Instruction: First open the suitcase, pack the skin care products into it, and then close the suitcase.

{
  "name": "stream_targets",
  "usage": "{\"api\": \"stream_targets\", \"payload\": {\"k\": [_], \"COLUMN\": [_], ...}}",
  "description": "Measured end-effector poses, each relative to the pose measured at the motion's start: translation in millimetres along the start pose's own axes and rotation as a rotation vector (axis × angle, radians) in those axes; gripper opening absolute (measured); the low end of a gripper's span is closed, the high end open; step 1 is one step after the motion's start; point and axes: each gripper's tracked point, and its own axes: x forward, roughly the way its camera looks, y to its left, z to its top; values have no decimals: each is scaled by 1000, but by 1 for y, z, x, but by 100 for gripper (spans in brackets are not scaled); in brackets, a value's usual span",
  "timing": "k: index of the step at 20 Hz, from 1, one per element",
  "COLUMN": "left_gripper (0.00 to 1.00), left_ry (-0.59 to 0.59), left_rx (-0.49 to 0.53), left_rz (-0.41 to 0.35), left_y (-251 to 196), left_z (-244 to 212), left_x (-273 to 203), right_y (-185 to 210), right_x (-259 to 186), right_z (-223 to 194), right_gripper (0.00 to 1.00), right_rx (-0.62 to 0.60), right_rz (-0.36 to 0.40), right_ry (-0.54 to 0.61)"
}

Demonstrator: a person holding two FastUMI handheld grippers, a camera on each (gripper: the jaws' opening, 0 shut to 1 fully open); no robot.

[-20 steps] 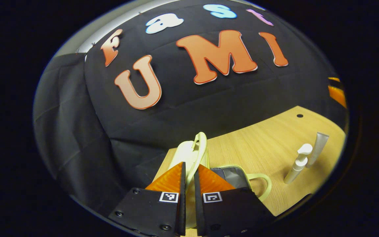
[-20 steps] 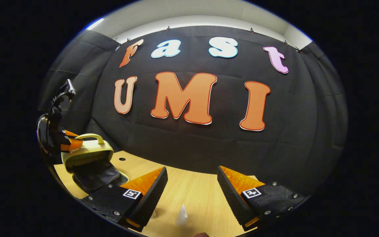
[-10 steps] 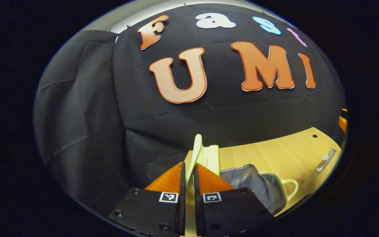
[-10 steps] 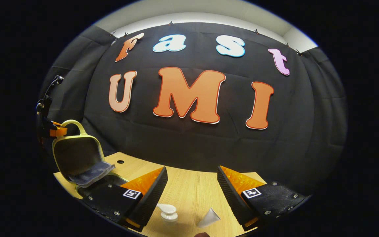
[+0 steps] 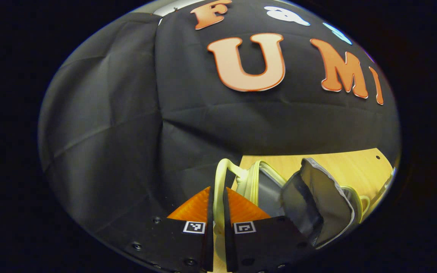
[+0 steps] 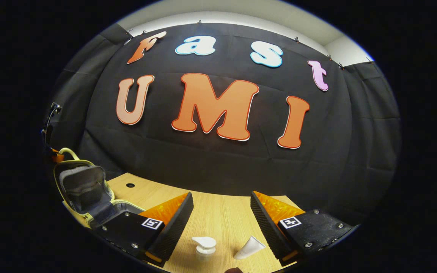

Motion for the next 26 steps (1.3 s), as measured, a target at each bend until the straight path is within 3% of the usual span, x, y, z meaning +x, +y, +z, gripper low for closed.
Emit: {"api": "stream_targets", "payload": {"k": [7,8,10,13,14,17,22,26], "left_gripper": [13,13,22,23,27,65,80,86], "left_ry": [142,131,104,46,22,-36,-173,-198], "left_rx": [-82,-56,-38,-39,-32,-13,29,32], "left_rz": [64,93,101,47,29,-13,-140,-228], "left_y": [36,39,41,23,11,-25,-106,-172], "left_z": [-74,-76,-71,-39,-32,-8,44,51], "left_x": [49,50,50,27,25,8,-33,-56], "right_y": [4,4,1,-3,-6,-12,-29,-49], "right_x": [-13,-15,-15,-14,-14,-12,-7,-7], "right_z": [-2,-2,-4,-5,-5,-7,-18,-34], "right_gripper": [96,96,96,96,96,96,96,96], "right_rx": [-16,-11,-6,-2,5,3,10,18], "right_rz": [-37,-34,-38,-41,-38,-29,-4,8], "right_ry": [39,42,48,50,46,35,39,56]}}
